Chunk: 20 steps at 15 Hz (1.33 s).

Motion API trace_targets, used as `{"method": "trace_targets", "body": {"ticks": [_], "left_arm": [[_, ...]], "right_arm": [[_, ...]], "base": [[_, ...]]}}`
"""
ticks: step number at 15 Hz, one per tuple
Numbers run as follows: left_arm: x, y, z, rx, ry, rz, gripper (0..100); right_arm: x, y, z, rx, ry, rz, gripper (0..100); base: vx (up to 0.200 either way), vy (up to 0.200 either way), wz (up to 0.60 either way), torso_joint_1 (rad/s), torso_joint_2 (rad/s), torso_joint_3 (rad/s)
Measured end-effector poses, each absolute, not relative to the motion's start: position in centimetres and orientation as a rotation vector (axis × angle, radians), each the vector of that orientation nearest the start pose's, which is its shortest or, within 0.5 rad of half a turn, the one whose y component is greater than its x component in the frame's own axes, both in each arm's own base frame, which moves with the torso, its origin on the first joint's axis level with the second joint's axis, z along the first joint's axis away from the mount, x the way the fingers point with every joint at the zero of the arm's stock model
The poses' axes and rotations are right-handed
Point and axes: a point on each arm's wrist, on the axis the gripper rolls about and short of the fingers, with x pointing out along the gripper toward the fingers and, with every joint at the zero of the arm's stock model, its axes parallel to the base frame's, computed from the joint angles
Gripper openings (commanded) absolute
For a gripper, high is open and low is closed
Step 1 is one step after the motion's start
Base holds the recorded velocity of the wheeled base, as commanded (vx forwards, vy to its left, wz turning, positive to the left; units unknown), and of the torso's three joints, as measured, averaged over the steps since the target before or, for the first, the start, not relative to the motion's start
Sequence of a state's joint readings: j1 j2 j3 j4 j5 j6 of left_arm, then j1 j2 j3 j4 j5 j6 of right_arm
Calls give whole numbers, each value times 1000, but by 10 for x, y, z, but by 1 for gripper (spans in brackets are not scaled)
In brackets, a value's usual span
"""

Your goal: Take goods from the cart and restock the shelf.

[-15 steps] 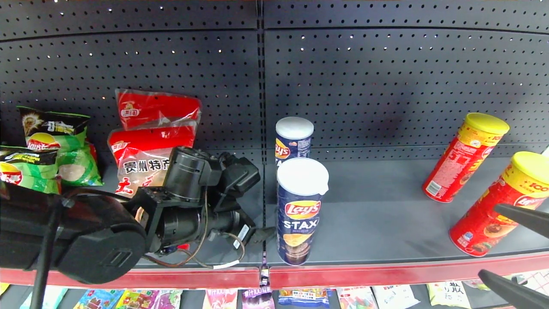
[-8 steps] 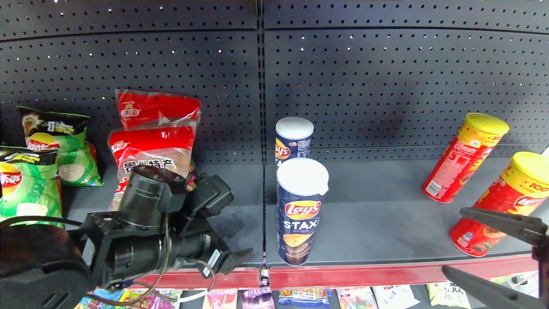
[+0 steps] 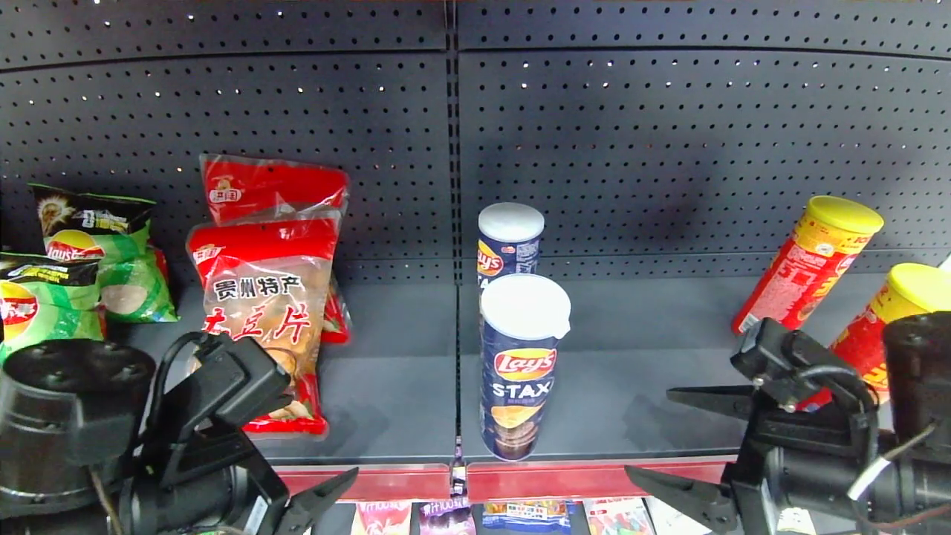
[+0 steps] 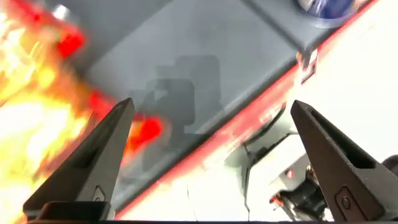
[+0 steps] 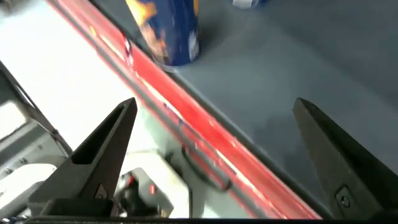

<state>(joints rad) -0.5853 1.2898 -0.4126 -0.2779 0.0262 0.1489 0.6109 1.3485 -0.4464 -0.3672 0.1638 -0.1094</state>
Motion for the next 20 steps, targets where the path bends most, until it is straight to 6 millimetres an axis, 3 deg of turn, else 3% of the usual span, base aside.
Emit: {"method": "trace_targets", "body": {"ticks": [10,20], "left_arm": [[125,-75,163,270,425,-541,100],[121,-72,168,257,400,-535,100]], "right_arm": [[192,142,132,-266,591,759,100],[197,155,120,-286,631,786,100]], "base": [[0,0,0,0,0,0],[0,0,0,0,0,0]]}}
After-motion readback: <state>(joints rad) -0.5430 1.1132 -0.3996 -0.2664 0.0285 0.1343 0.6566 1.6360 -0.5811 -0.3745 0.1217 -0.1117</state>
